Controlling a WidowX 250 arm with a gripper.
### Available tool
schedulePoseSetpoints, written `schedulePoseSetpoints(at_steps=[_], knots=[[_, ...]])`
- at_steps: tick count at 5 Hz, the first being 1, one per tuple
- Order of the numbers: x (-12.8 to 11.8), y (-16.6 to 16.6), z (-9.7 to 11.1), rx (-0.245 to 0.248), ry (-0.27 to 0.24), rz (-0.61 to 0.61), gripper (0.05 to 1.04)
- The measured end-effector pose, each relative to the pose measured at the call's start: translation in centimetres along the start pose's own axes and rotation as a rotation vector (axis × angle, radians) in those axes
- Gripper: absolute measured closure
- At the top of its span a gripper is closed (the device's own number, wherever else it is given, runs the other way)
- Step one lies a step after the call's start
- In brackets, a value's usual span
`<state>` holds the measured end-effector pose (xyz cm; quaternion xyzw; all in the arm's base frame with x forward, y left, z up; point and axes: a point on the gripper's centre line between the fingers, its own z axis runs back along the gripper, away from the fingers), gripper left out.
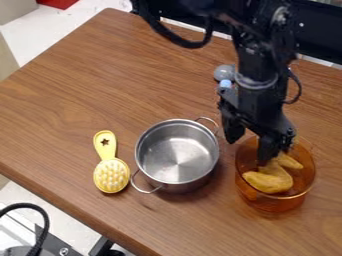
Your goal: Takes the tray with something and puts it in the tray on the left
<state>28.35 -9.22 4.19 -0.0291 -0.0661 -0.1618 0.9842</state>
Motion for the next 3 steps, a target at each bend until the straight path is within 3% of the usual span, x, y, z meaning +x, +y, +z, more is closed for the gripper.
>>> schedulePoseSetpoints(at_steps=[1, 2, 3], knots=[[-0.36, -0.07, -0.34, -0.004, 0.000, 0.006, 0.185], [-0.56, 0.63, -0.30, -0.021, 0.010, 0.032, 0.465], [-0.62, 0.85, -0.44, -0.007, 0.001, 0.039, 0.749]])
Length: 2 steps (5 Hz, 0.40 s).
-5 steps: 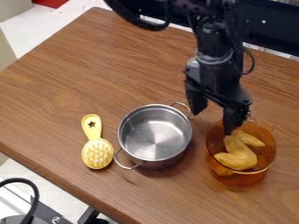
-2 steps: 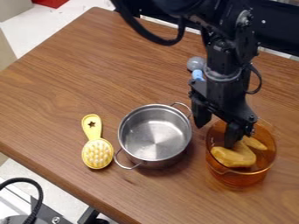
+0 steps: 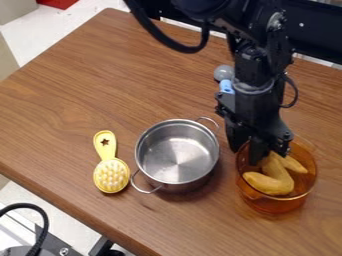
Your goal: Takes the tray with something and puts it in the tray on the left
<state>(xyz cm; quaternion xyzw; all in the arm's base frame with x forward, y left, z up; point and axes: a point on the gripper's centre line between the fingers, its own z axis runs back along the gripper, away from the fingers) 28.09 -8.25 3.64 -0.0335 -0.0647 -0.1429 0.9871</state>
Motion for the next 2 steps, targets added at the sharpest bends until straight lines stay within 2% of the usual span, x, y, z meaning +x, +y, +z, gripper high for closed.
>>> schedulePoseSetpoints(at_steps=[1, 2], knots=[[-0.14, 0.07, 1.15, -0.033, -0.005, 0.008, 0.947], [-0.43, 0.25, 1.58, -0.062, 0.014, 0.023, 1.028]])
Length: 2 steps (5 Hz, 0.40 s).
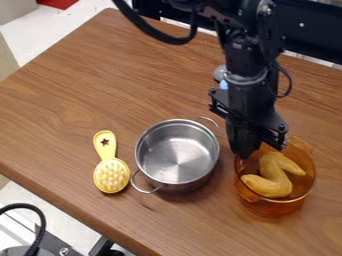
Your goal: Takes the tray with something and puts it in the tray on the left
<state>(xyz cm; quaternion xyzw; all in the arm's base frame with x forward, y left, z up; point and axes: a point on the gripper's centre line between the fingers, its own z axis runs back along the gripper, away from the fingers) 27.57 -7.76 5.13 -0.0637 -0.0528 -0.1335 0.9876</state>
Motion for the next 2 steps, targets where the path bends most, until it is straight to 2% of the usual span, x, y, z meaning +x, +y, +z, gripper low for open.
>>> schedulePoseSetpoints(at_steps=[2], knots=[[0.4, -0.2, 2.8, -0.055, -0.044, 0.026, 1.030]])
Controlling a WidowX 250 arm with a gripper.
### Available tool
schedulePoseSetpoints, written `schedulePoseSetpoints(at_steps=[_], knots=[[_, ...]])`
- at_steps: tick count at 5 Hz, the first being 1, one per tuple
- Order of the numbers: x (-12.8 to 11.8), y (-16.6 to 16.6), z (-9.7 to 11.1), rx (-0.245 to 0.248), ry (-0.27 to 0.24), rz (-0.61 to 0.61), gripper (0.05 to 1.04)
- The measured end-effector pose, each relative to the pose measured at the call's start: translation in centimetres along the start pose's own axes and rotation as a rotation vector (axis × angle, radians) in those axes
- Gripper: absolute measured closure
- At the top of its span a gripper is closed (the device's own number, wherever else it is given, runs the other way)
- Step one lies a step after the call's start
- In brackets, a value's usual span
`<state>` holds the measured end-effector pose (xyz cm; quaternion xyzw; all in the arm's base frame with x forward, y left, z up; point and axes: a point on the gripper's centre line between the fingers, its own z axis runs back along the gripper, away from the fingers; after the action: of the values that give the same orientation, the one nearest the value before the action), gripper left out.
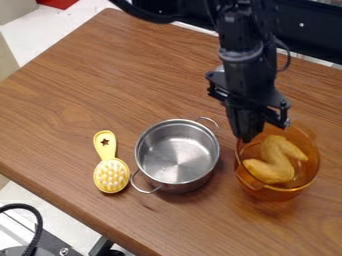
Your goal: Takes the tray with something and puts it in the tray on the left
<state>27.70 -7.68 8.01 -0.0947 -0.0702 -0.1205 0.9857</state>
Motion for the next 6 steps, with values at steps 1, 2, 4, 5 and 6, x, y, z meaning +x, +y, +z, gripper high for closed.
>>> schedulePoseSetpoints(at_steps=[1, 2, 4, 5, 6], knots=[[-0.4, 0.5, 1.7, -0.014, -0.011, 0.006, 1.030], [-1.3, 1.9, 3.8, -0.016, -0.023, 0.011, 1.030], [-4.7, 6.7, 5.1, -0.004, 0.009, 0.022, 1.029], [-5.6, 8.0, 4.6, 0.010, 0.009, 0.025, 1.030], [-5.8, 8.6, 4.1, -0.009, 0.017, 0.030, 1.030]])
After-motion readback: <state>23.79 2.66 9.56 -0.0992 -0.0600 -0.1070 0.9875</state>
